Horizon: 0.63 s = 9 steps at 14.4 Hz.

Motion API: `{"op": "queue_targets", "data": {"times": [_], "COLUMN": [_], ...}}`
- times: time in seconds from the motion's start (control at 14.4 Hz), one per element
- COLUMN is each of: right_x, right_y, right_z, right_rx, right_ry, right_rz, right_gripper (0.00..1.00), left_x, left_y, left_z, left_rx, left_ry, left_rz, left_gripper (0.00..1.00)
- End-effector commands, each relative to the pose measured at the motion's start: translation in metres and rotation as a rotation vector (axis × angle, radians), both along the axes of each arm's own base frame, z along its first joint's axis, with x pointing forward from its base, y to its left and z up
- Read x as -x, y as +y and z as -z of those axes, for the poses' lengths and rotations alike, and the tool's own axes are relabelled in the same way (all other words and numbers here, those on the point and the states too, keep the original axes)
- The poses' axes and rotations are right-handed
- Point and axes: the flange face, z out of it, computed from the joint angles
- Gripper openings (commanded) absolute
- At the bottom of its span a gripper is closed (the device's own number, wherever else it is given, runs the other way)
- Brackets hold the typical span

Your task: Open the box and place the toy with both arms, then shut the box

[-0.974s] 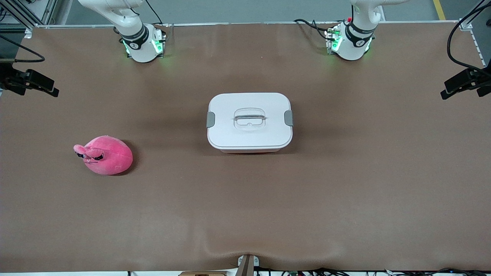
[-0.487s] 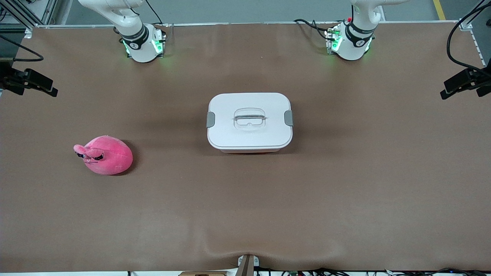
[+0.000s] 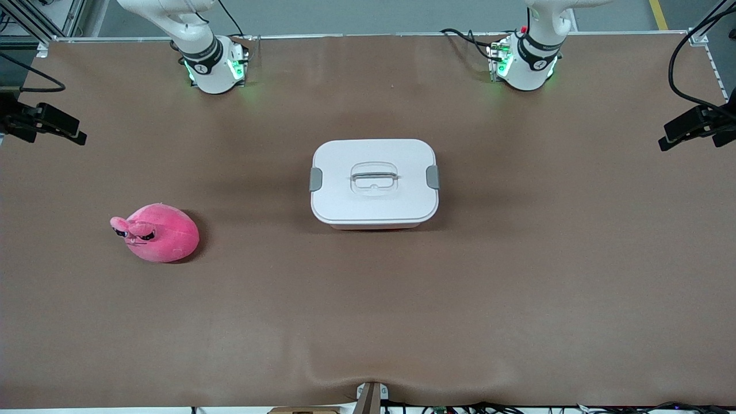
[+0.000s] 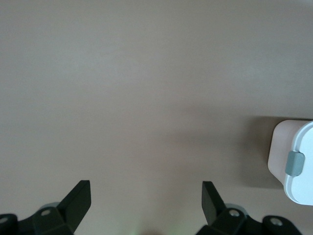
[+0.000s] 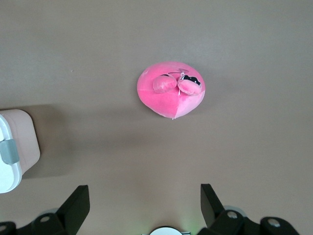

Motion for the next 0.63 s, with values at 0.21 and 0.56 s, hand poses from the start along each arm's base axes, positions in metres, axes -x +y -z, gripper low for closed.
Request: {"op": "queue_targets", "data": {"times": [0.21,0.56], "right_x": [0.0,-0.005], "right_y": [-0.003,-0.031], "right_z": [-0.005,-0.002], "right_rx": [0.004,-0.007], "right_ry": [0.001,-0.007], "right_rz": [0.005,0.059], "right_gripper": [1.0,1.0], "left_x": [-0.035,-0.049], "left_y": [0.016,0.017], "left_z": [0.031,0.053], "left_rx": [-0.014,-0.013], "left_ry": [-0.022,-0.01], "left_rz": [-0.04,-0.024], "left_gripper": [1.0,1.0]}}
